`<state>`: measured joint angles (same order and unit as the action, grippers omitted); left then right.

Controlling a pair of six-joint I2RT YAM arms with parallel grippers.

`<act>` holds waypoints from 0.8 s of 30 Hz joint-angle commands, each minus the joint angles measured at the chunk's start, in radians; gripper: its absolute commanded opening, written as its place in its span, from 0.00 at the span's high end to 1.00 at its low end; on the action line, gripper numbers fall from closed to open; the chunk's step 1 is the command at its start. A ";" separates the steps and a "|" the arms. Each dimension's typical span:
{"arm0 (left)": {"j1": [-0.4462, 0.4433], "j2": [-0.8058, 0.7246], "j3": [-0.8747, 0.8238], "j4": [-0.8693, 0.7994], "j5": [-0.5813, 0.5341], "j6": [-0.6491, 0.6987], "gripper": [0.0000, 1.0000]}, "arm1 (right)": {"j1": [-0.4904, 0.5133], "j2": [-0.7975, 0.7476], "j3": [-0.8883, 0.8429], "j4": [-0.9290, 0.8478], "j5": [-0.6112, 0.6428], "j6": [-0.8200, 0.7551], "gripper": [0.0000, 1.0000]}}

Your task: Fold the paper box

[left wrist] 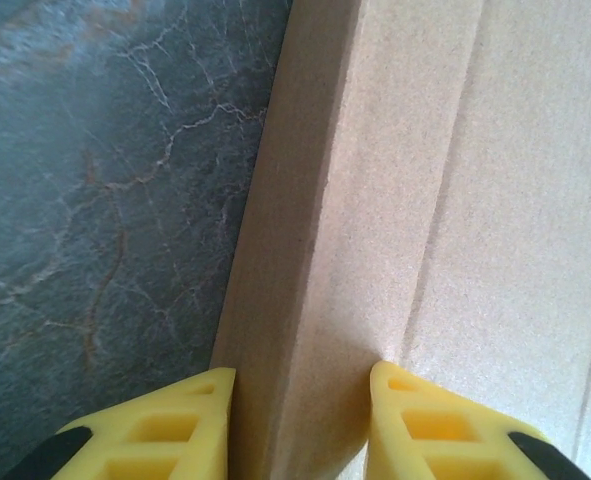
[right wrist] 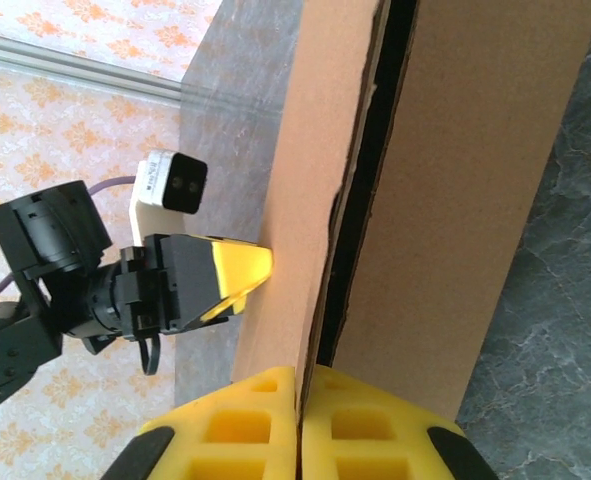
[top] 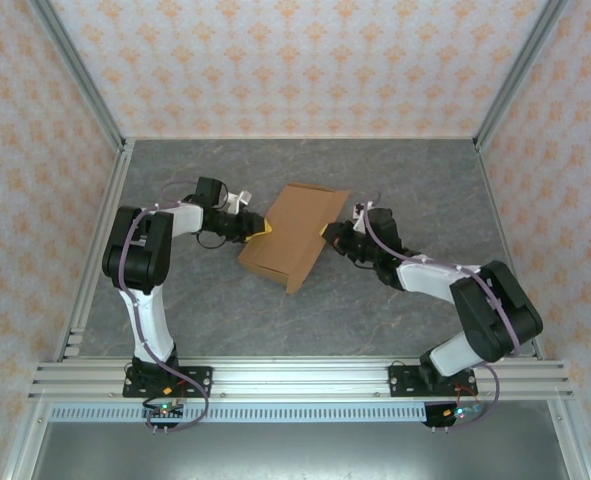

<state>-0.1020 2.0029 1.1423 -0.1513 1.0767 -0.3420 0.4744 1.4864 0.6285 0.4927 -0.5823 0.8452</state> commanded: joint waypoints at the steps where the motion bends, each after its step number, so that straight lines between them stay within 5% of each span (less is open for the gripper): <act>1: 0.005 0.041 -0.030 -0.021 -0.077 -0.034 0.73 | 0.003 -0.073 0.064 0.035 -0.012 -0.032 0.93; 24: -0.020 0.064 -0.015 -0.037 -0.081 -0.026 0.58 | 0.020 -0.115 0.159 -0.087 0.025 -0.062 0.94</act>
<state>-0.1158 2.0319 1.1419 -0.1265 1.0836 -0.3721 0.4885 1.4010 0.7425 0.3790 -0.5762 0.8326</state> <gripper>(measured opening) 0.426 0.067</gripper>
